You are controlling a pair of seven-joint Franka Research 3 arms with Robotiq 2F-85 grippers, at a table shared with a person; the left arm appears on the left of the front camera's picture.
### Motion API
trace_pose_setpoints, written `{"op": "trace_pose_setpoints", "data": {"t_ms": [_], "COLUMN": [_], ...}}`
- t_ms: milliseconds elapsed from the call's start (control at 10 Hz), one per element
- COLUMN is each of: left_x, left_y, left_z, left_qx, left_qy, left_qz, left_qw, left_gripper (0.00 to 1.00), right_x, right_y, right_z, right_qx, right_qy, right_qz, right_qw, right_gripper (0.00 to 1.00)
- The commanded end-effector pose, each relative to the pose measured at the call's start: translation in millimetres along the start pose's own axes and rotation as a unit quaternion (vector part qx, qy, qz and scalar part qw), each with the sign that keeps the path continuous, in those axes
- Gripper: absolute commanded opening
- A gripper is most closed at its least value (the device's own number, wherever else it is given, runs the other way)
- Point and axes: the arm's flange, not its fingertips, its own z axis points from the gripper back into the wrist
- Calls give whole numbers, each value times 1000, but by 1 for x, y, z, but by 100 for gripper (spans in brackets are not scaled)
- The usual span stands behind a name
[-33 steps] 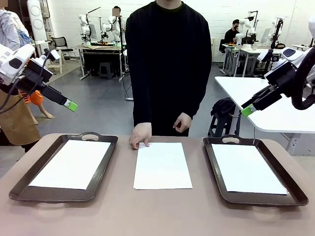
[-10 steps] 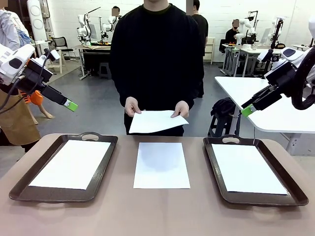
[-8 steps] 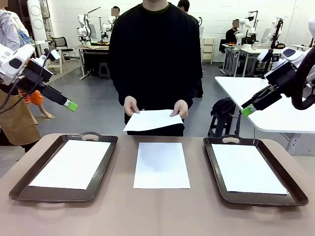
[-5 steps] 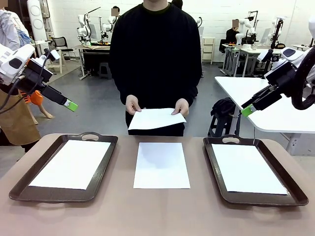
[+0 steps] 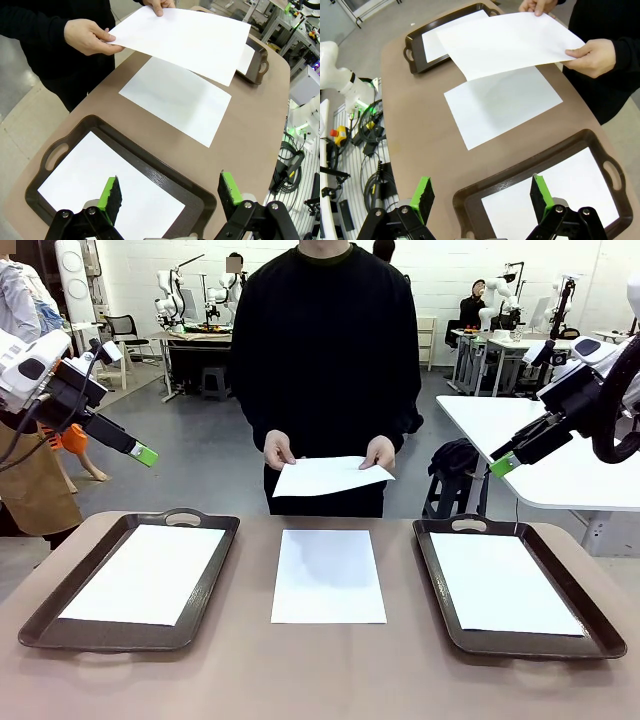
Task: Sort the A4 documents.
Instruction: Receive the A4 Paper.
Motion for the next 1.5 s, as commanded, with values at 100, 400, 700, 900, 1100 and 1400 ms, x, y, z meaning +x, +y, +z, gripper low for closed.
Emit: {"op": "trace_pose_setpoints", "data": {"t_ms": [100, 400, 700, 900, 1100, 1400], "left_x": [0, 0, 0, 0, 0, 0], "left_y": [-1, -1, -1, -1, -1, -1], "left_z": [0, 0, 0, 0, 0, 0], "left_qx": [1, 1, 1, 1, 1, 1], "left_qy": [3, 3, 3, 3, 3, 3], "left_qz": [-3, -3, -3, -3, -3, -3], "left_qw": [1000, 1000, 1000, 1000, 1000, 1000], "left_gripper": [100, 100, 100, 100, 100, 100], "right_x": [0, 0, 0, 0, 0, 0], "right_y": [0, 0, 0, 0, 0, 0], "right_z": [-1, -1, -1, -1, -1, -1], "right_qx": [2, 2, 2, 2, 2, 2], "right_qy": [1, 1, 1, 1, 1, 1], "right_qz": [1, 1, 1, 1, 1, 1], "right_qw": [1000, 1000, 1000, 1000, 1000, 1000], "right_gripper": [100, 100, 100, 100, 100, 100]}}
